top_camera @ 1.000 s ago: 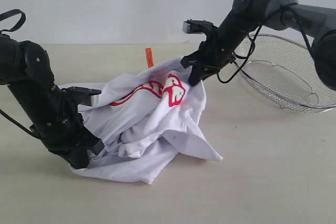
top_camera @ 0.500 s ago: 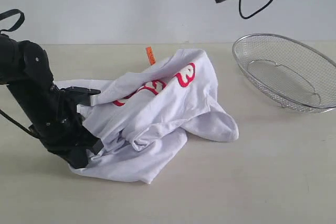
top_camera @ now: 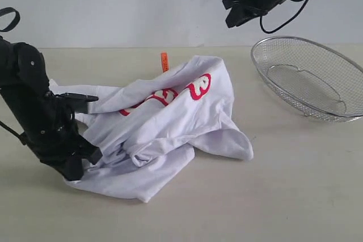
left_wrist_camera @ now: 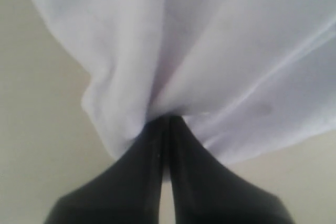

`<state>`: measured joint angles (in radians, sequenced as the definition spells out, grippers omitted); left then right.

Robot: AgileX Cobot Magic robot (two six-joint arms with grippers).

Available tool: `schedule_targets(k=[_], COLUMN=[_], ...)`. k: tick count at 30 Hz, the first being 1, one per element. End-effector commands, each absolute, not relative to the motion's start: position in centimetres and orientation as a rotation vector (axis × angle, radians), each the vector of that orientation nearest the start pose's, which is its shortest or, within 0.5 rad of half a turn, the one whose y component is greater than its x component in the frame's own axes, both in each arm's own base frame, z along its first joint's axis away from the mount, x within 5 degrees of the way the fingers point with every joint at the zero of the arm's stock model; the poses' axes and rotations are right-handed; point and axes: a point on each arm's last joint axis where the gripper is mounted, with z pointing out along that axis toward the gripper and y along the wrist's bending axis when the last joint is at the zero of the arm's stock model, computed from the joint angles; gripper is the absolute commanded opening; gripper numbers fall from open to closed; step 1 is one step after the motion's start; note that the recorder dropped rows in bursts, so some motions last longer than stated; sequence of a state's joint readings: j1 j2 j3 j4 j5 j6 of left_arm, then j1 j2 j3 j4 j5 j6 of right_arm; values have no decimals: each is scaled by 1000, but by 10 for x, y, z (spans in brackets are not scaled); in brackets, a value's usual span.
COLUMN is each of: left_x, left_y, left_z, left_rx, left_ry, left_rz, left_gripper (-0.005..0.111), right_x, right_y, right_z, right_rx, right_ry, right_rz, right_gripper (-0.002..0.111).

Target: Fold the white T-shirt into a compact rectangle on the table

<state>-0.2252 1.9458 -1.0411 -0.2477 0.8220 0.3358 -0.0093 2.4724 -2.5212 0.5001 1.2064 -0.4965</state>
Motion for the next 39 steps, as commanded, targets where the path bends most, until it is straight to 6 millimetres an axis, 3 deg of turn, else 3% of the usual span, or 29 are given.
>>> schedule_targets(k=[1,3,8,15,24,26,29,31,35,39], left_x=[310,310,310,310,311,311,311,311,311,311], left_y=[-74,-74,-74,-74,-74,-74,-74,-74,-74,-74], left_z=[114,114,114,114,114,114,114,114,114,114], left_rx=[581,581,574,586,584,584,582,582,582,580], left_ry=[3165,3165,3165,3162,3154,3154,3154,3154,3154,3156], left_rz=[-241,-241,-248,-249,-246,-246,-248,-248,-248,-252], left_gripper=[5,5,5,5,5,5,5,5,5,5], right_x=[534,536,540,541,530,530,530,530,528,525], right_y=[44,53,66,78,81,81,81,81,80,73], right_z=[244,234,201,172,132,132,133,139,171,199], right_rx=[-452,-459,-432,-379,-344,-377,-414,-425,-440,-472], right_ry=[2487,2513,2589,2660,2789,2780,2766,2753,2699,2677], right_rz=[558,560,589,629,719,716,709,704,668,528], right_gripper=[70,76,70,70,70,61,1,1,0,0])
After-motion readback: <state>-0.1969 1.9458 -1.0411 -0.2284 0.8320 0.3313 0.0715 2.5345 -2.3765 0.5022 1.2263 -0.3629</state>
